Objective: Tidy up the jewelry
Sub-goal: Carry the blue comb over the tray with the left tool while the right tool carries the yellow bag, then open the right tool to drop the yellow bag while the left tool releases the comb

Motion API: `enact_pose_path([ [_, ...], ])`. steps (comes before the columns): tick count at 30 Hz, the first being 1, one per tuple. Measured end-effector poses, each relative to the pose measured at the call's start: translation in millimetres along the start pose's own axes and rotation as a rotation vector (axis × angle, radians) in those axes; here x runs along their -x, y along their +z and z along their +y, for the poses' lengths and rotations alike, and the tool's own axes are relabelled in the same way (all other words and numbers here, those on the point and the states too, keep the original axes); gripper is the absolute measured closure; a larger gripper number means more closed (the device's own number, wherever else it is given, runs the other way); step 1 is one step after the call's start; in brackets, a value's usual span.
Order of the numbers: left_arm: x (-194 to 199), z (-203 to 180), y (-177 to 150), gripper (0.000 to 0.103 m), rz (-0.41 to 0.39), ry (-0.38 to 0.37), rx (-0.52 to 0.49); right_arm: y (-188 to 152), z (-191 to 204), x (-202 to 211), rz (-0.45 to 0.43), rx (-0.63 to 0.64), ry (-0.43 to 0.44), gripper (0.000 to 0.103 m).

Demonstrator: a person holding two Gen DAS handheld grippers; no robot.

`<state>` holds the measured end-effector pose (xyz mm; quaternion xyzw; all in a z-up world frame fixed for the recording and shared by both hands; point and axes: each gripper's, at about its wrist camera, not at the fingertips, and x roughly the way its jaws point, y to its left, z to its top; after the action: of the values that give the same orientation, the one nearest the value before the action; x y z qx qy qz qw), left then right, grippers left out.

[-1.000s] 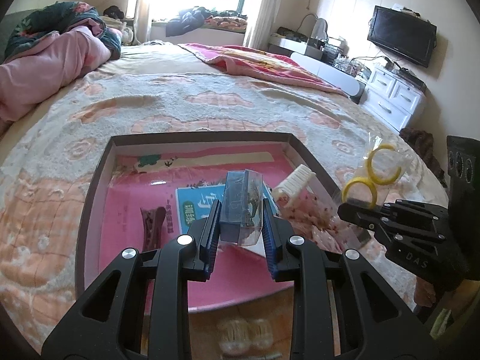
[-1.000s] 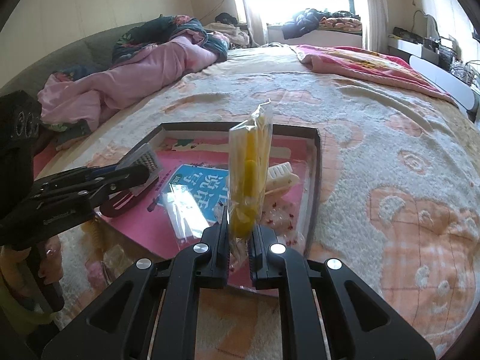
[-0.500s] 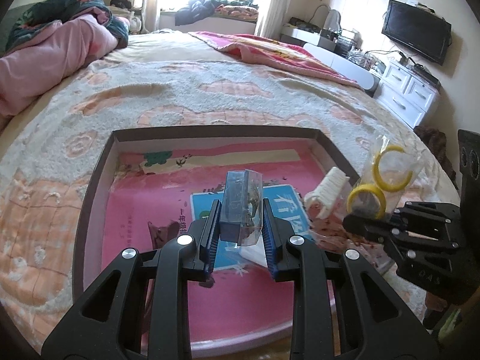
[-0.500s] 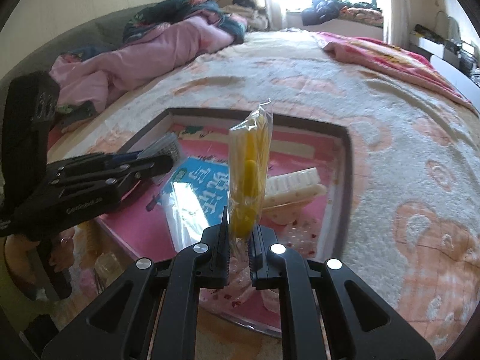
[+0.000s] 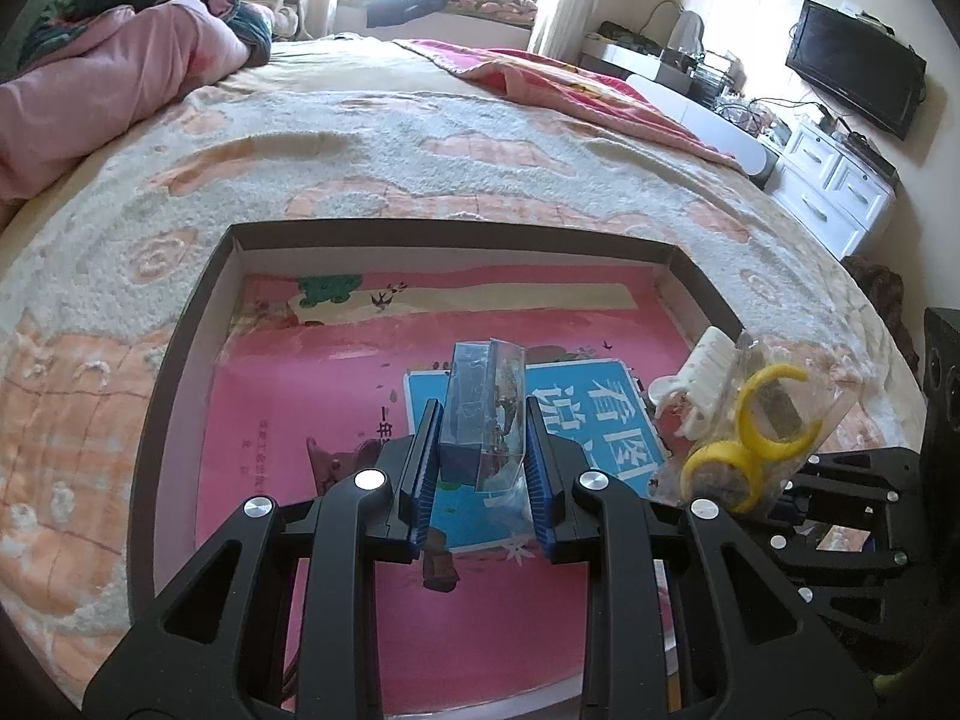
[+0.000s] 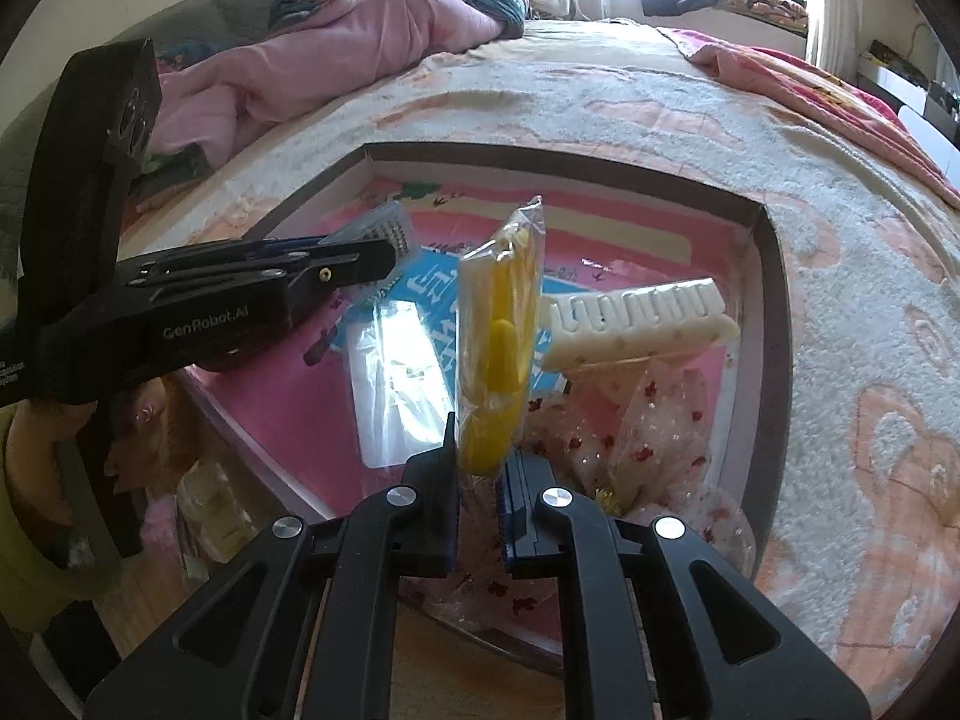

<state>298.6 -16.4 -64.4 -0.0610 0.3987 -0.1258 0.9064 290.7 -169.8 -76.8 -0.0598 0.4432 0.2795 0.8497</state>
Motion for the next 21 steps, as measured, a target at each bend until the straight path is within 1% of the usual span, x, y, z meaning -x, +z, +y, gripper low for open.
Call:
enact_pose_path([
  [6, 1, 2, -3, 0.084, 0.003, 0.004, 0.009, 0, 0, 1, 0.002, -0.003, -0.005, 0.091],
  [9, 1, 3, -6, 0.084, 0.006, 0.006, 0.013, 0, -1, 3, 0.000, -0.012, -0.003, 0.084],
  [11, 2, 3, -6, 0.084, 0.007, 0.008, 0.013, -1, -2, 5, -0.004, -0.019, -0.003, 0.077],
  [15, 4, 4, -7, 0.084, 0.003, 0.010, 0.019, -1, -1, 7, -0.006, -0.026, 0.001, 0.073],
  [17, 4, 4, -7, 0.084, 0.002, 0.012, 0.020, -1, -2, 9, -0.010, -0.030, 0.000, 0.068],
  [21, 7, 5, -7, 0.084, -0.009, 0.014, 0.027, -1, -3, 17, -0.028, -0.037, -0.004, 0.061],
])
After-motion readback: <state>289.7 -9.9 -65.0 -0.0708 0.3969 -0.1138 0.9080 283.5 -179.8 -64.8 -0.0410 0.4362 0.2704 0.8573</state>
